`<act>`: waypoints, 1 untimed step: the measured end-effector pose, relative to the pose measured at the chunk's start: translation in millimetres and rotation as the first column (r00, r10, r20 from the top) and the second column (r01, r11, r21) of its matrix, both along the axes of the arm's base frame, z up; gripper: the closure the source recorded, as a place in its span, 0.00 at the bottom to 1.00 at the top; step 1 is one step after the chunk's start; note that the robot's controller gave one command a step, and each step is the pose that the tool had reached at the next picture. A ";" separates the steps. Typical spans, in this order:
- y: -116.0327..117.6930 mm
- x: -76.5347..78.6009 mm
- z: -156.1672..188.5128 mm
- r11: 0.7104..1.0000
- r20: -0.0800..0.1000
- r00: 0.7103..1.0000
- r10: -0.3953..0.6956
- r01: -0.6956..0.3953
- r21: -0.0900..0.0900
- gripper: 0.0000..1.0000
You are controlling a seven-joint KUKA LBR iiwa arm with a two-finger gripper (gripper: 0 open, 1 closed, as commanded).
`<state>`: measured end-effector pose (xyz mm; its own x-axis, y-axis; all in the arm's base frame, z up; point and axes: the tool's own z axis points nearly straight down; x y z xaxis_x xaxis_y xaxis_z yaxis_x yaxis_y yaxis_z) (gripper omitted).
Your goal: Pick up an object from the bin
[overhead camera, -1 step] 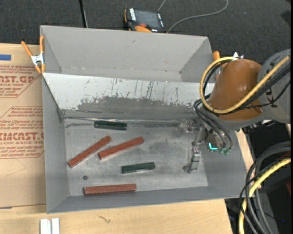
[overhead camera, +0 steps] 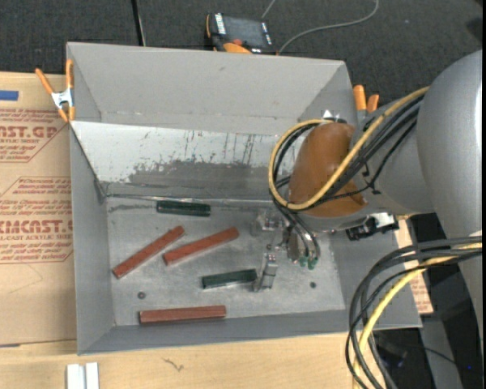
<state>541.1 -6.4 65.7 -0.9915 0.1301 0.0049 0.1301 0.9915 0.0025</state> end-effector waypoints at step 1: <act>56.0 -48.0 3.3 1.000 -0.001 1.000 -0.011 0.011 0.000 0.00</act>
Offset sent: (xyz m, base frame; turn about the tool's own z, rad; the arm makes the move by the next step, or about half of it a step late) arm -0.0454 0.0514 0.0043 0.0166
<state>493.1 49.6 69.0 -0.9900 0.1407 0.0057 0.1407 0.9900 0.0024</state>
